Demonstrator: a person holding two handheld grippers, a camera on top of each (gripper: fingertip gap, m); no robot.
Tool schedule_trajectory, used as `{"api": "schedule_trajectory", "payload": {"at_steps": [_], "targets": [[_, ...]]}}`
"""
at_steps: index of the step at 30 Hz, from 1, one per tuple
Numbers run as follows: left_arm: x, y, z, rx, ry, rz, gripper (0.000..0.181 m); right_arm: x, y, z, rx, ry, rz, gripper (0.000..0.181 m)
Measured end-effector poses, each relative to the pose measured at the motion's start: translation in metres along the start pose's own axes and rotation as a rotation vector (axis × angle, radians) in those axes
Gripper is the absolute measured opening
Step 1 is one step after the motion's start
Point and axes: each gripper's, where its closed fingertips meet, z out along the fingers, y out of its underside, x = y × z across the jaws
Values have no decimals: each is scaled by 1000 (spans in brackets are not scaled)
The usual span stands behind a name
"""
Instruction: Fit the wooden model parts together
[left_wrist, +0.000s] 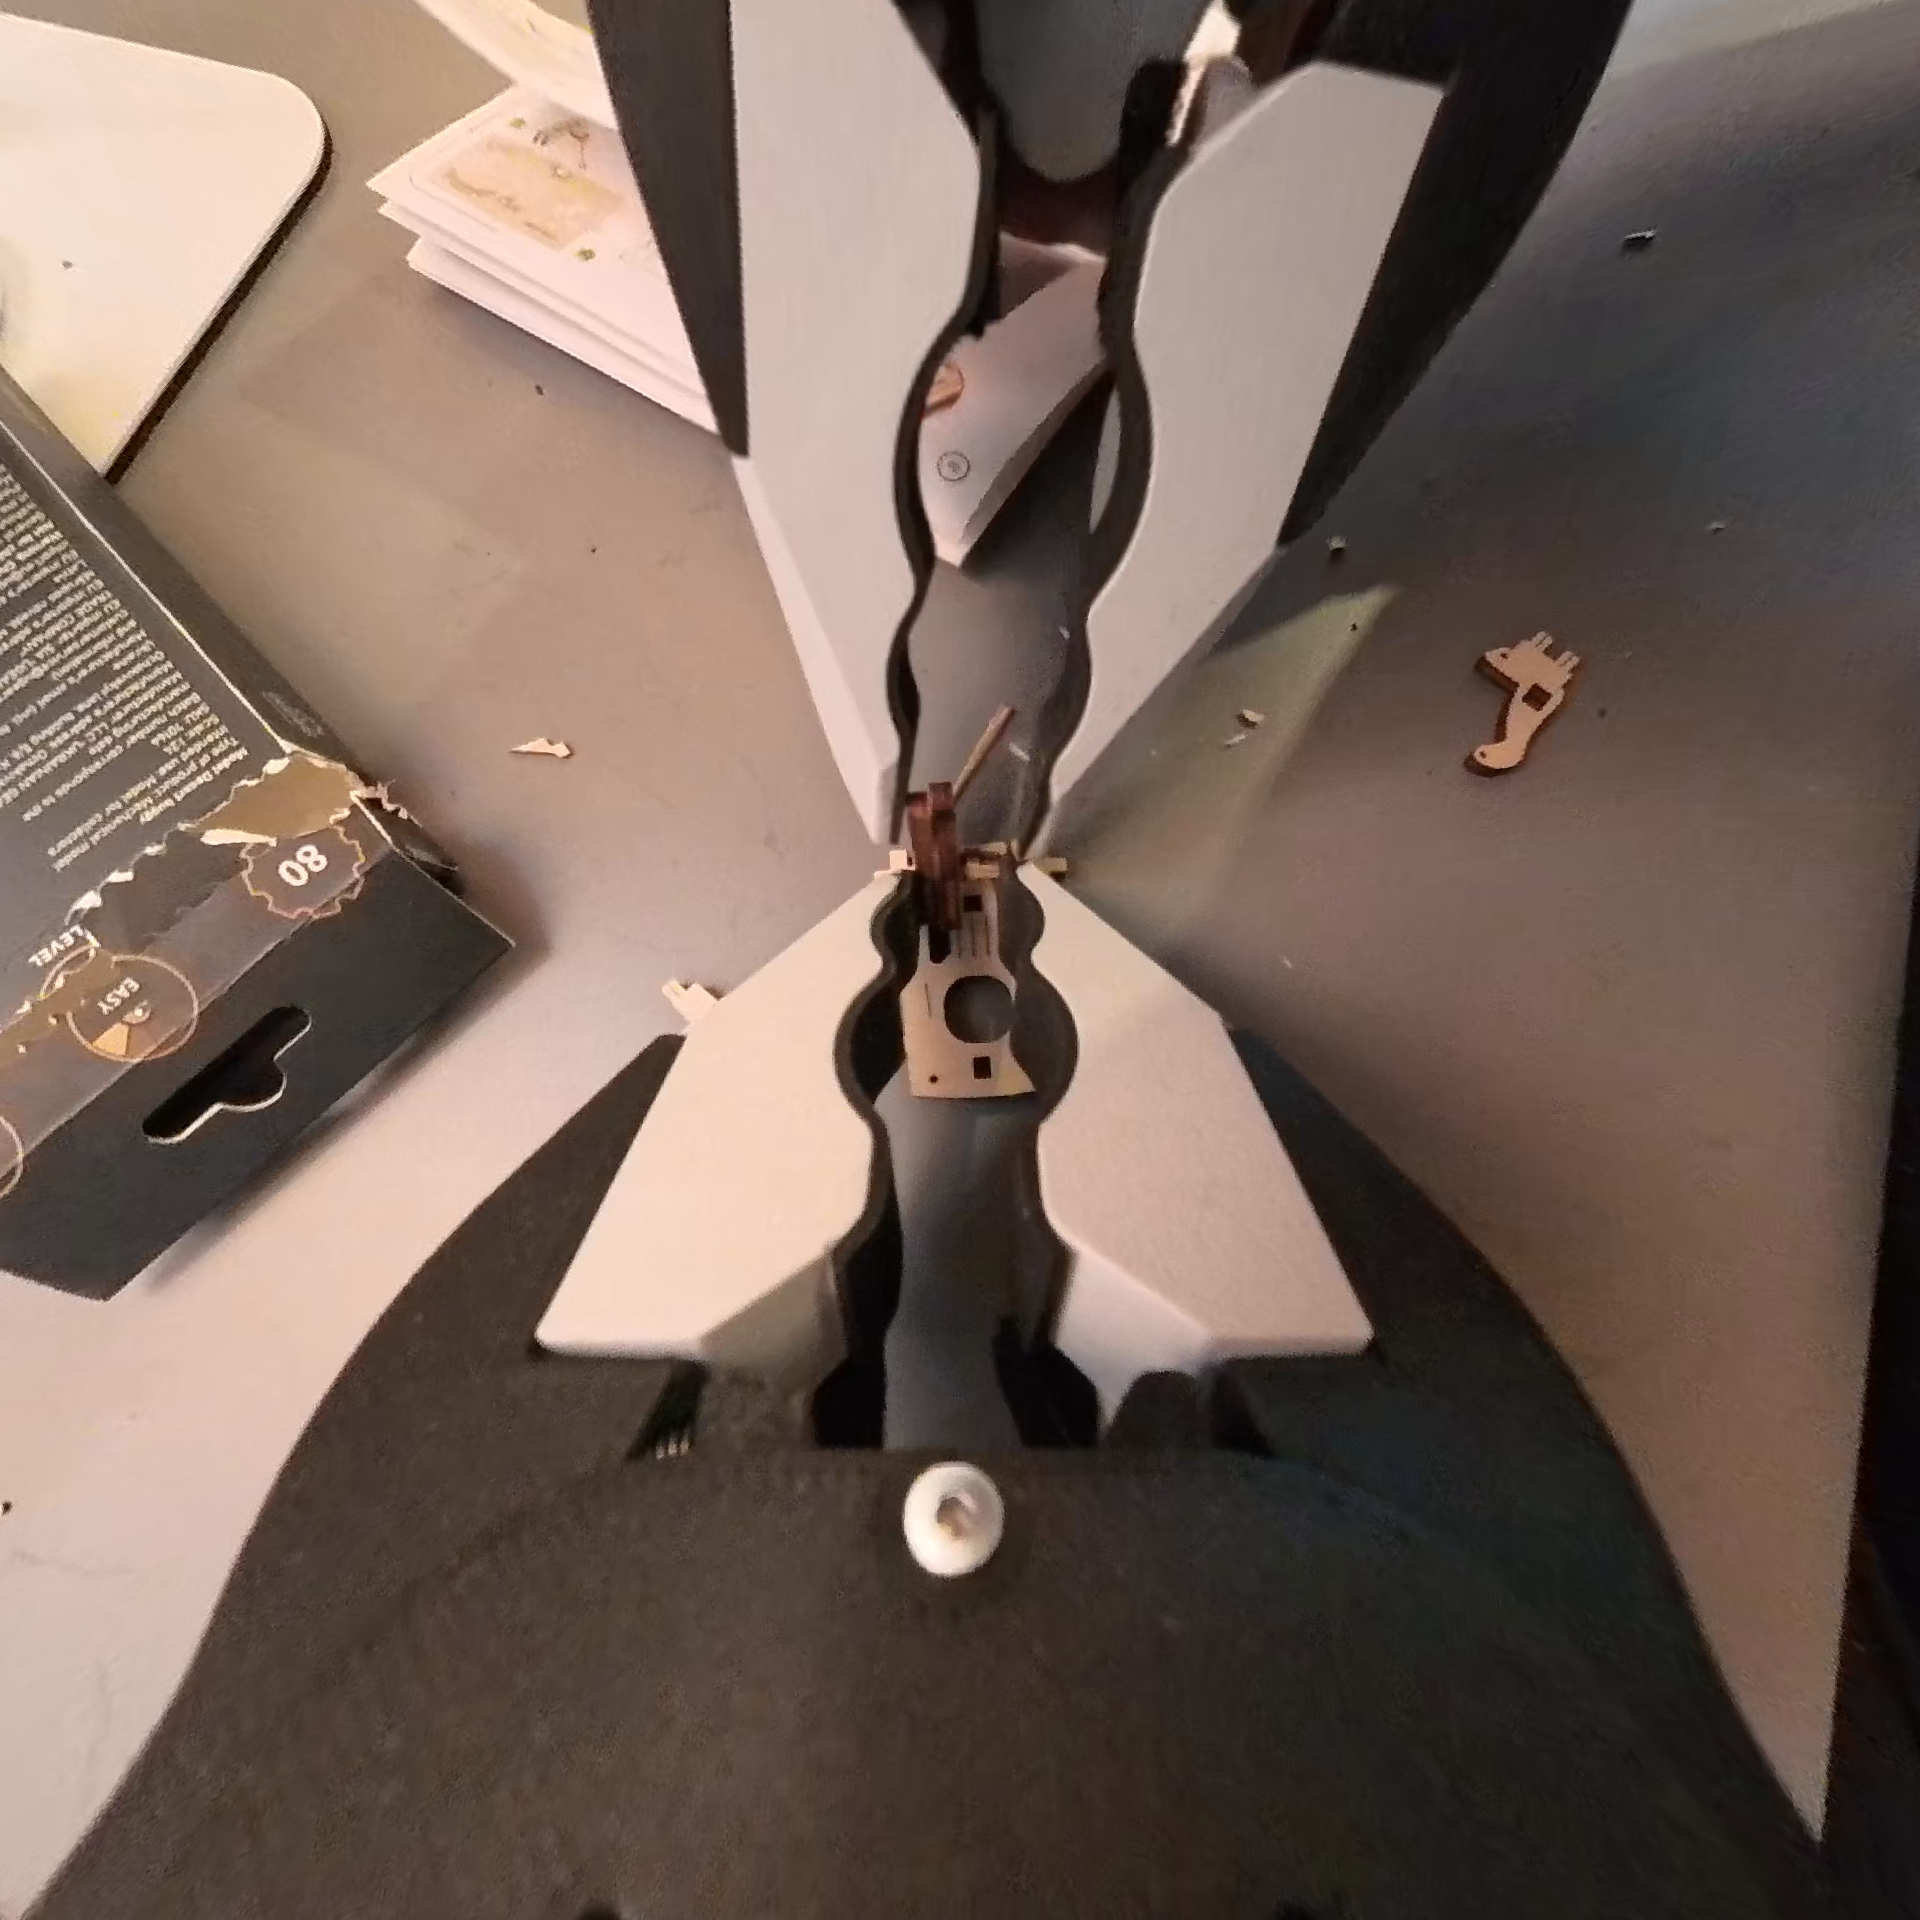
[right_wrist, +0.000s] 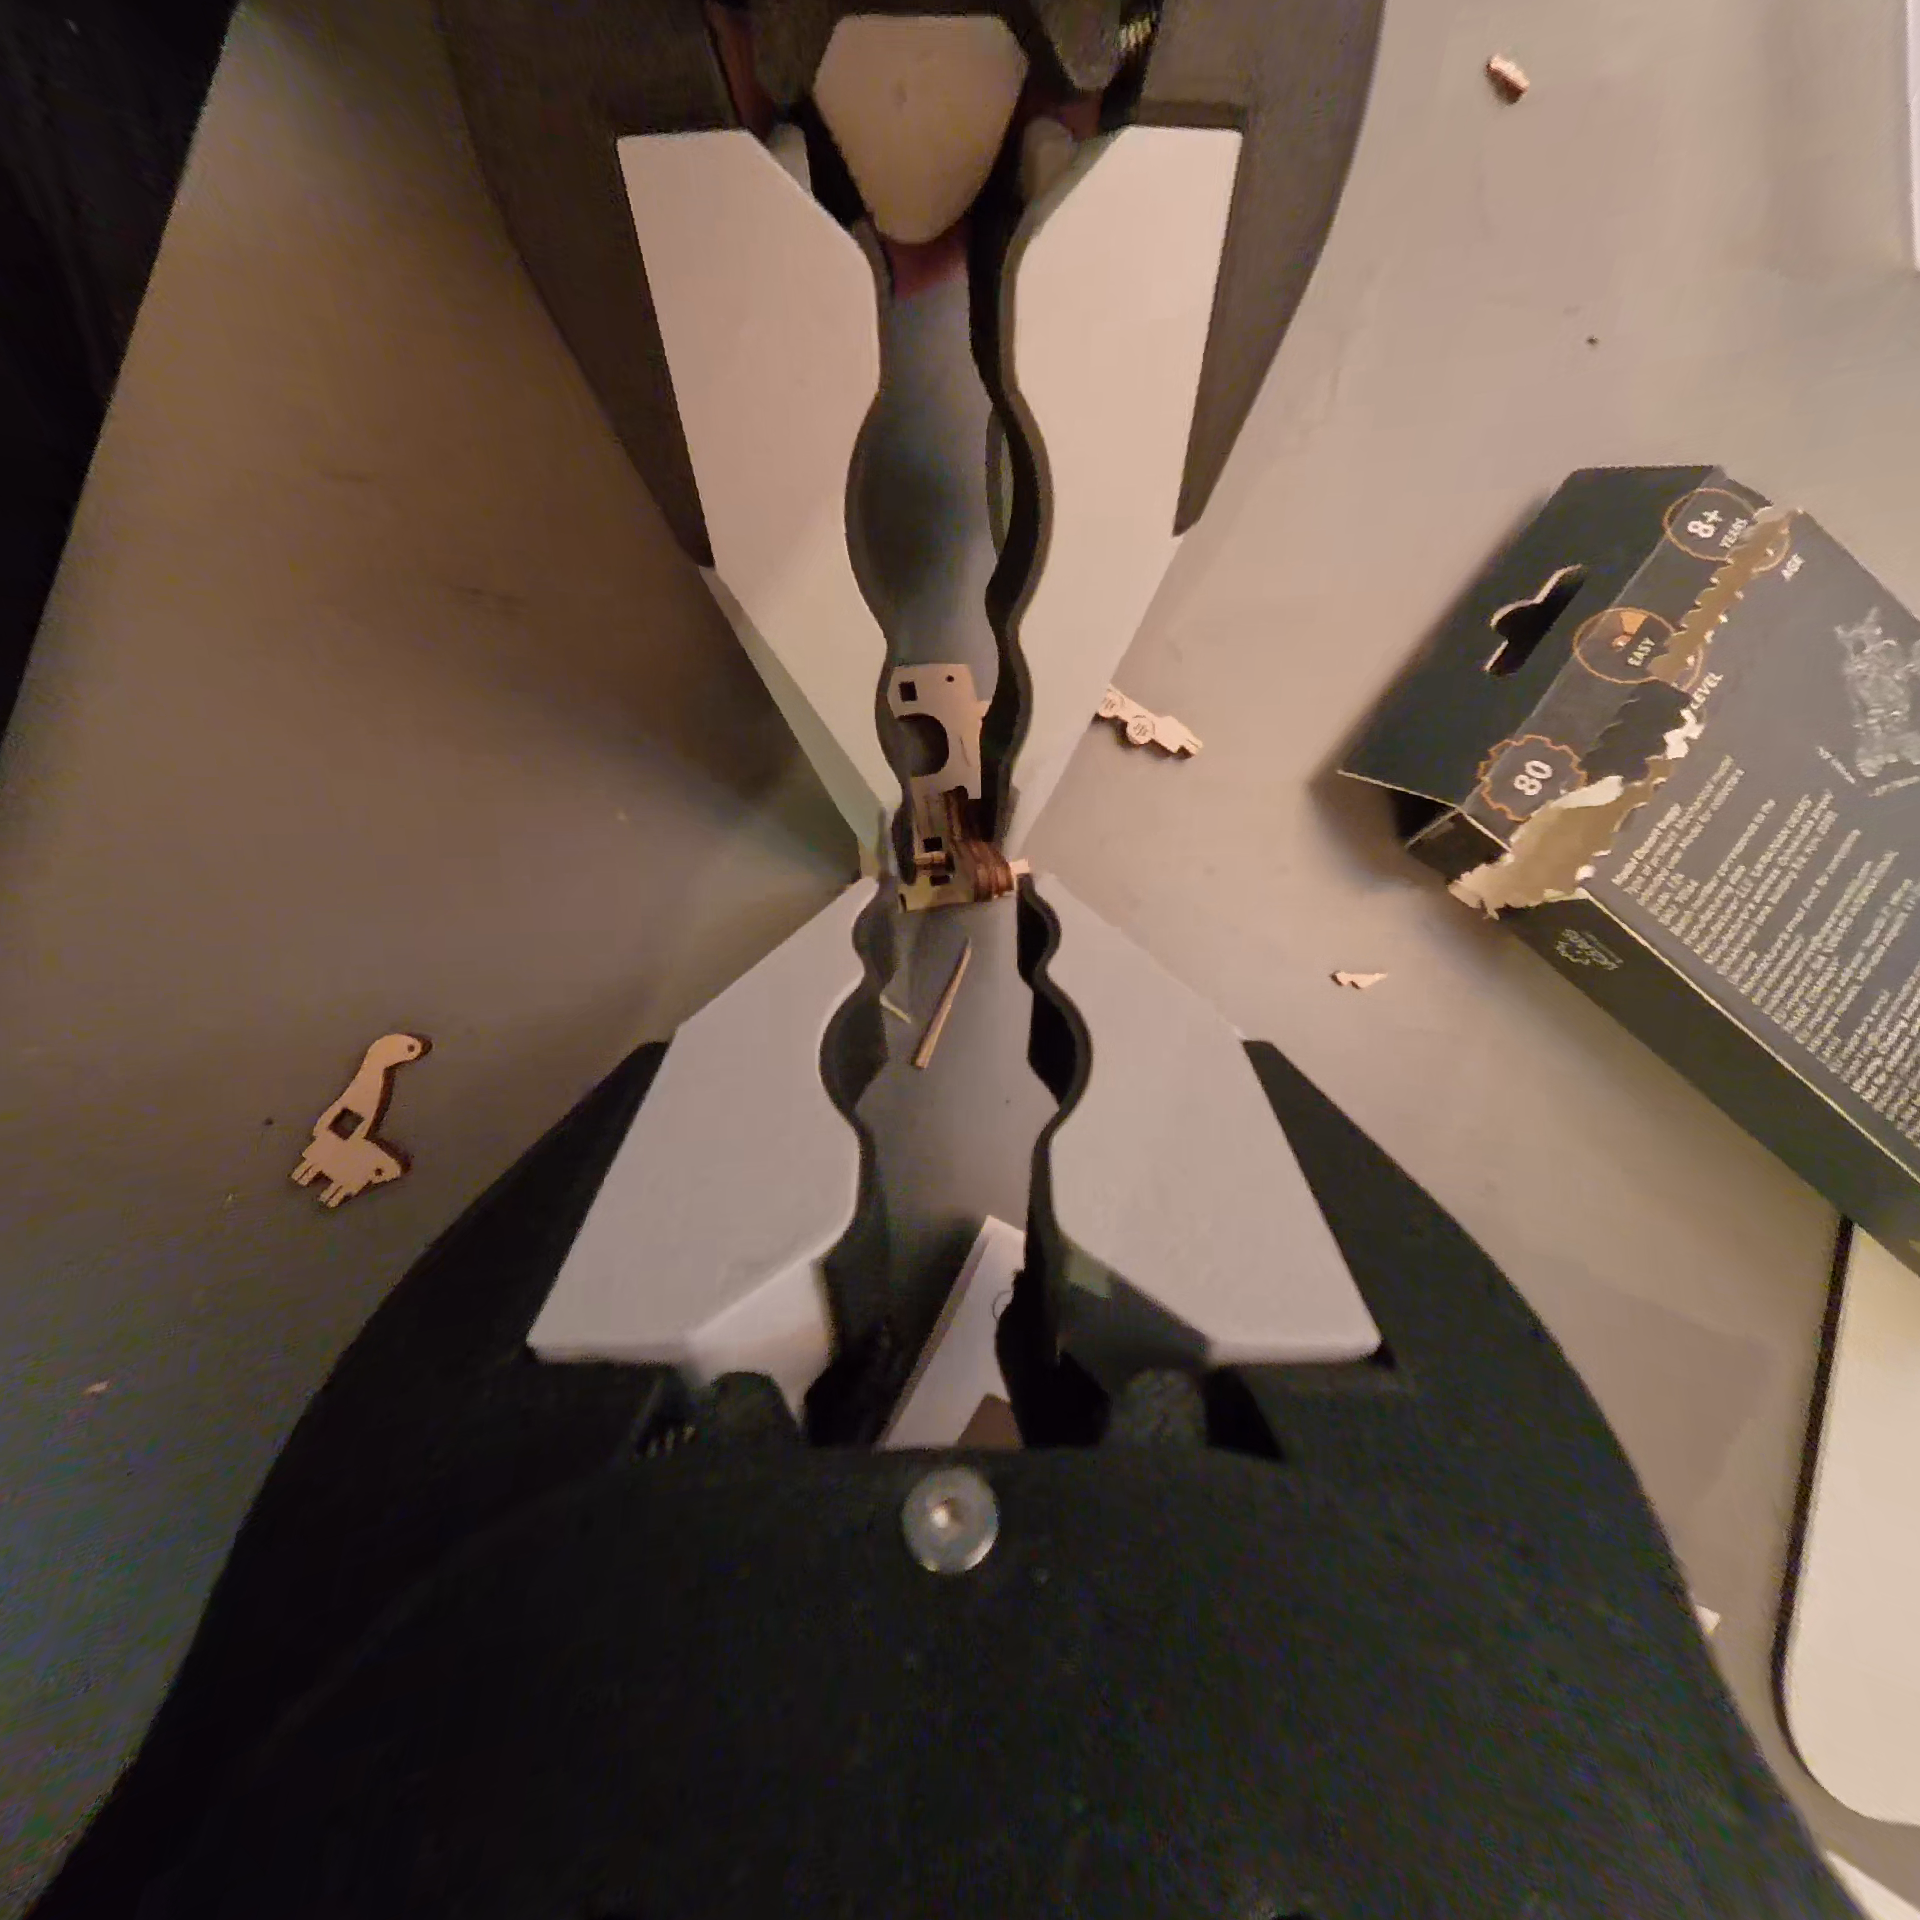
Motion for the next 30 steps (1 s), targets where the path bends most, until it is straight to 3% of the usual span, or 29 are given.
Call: {"api": "schedule_trajectory", "payload": {"at_steps": [1, 17, 30], "targets": [[0, 0, 0, -3, -2, 5, 13, 0, 0, 1, 1, 1, -5, 18], [-1, -1, 1, -52, -7, 51, 12, -2, 2, 0, -37, -25, -16, 15], [3, 0, 0, -4, 40, -15, 14, -1, 0, 0, 1, -18, 19, 12]]}}
